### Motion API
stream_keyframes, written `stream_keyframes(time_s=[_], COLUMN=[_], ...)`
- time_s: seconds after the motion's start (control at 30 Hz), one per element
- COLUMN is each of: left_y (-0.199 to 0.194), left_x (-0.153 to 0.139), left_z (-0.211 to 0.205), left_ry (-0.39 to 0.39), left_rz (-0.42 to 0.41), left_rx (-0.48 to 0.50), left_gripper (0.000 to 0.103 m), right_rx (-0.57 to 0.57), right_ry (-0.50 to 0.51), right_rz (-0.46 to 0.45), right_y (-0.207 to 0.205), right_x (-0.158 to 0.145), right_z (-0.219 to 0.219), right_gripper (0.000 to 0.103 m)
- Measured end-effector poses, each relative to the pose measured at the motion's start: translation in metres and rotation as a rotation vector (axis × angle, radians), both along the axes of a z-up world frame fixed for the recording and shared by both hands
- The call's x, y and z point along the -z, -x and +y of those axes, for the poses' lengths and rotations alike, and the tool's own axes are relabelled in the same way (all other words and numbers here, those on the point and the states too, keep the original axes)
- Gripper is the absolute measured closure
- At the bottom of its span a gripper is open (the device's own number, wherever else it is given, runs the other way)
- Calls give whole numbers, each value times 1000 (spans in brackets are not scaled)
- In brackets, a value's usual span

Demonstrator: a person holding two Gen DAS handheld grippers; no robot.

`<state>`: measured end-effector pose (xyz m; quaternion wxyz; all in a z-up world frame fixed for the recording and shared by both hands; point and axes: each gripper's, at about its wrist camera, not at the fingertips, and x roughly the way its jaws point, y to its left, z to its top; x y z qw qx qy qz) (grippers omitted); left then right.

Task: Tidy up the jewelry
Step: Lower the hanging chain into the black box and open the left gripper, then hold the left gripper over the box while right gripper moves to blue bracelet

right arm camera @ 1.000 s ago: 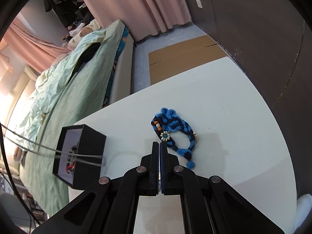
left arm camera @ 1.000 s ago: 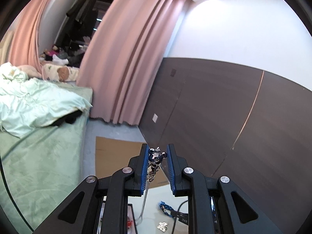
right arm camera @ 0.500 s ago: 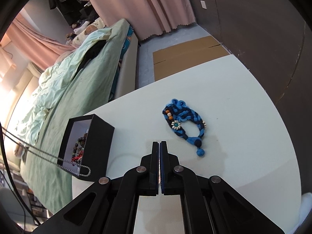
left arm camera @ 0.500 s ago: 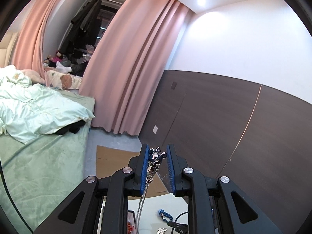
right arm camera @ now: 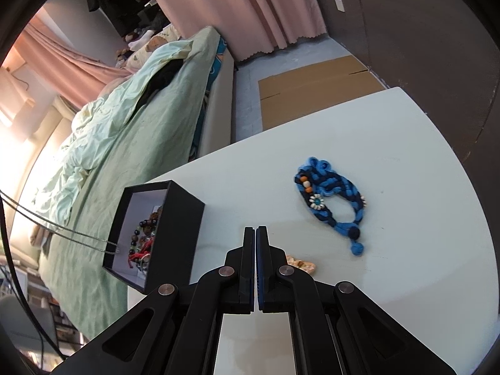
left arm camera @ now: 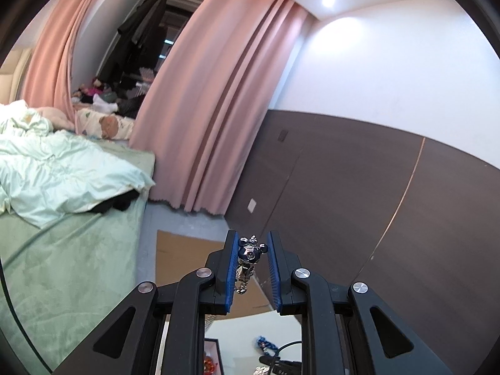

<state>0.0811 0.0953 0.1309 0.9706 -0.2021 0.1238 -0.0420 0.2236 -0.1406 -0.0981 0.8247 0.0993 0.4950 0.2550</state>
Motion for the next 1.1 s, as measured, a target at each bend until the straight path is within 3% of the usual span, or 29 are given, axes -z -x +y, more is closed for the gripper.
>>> stream_keyframes(time_s=[0.37, 0.67, 0.97, 1.03, 1.1], left_y=[-13, -38, -51, -54, -54], left_x=[25, 83, 145, 159, 167], left_z=[-3, -6, -9, -5, -1], left_ry=[-26, -21, 48, 89, 114], left_rz=[85, 242, 403, 450, 487], left_rx=[-1, 21, 44, 41, 27], left_gripper=[84, 84, 83, 81, 66], right_rx=[-40, -63, -78, -83, -89], right_ry=[-103, -197, -285, -296, -308], right_rz=[-51, -82, -84, -83, -77], right_y=[9, 21, 28, 29, 29], right_x=[-22, -36, -38, -37, -36], right_z=[11, 17, 30, 35, 38], right_gripper=[100, 100, 100, 101, 101])
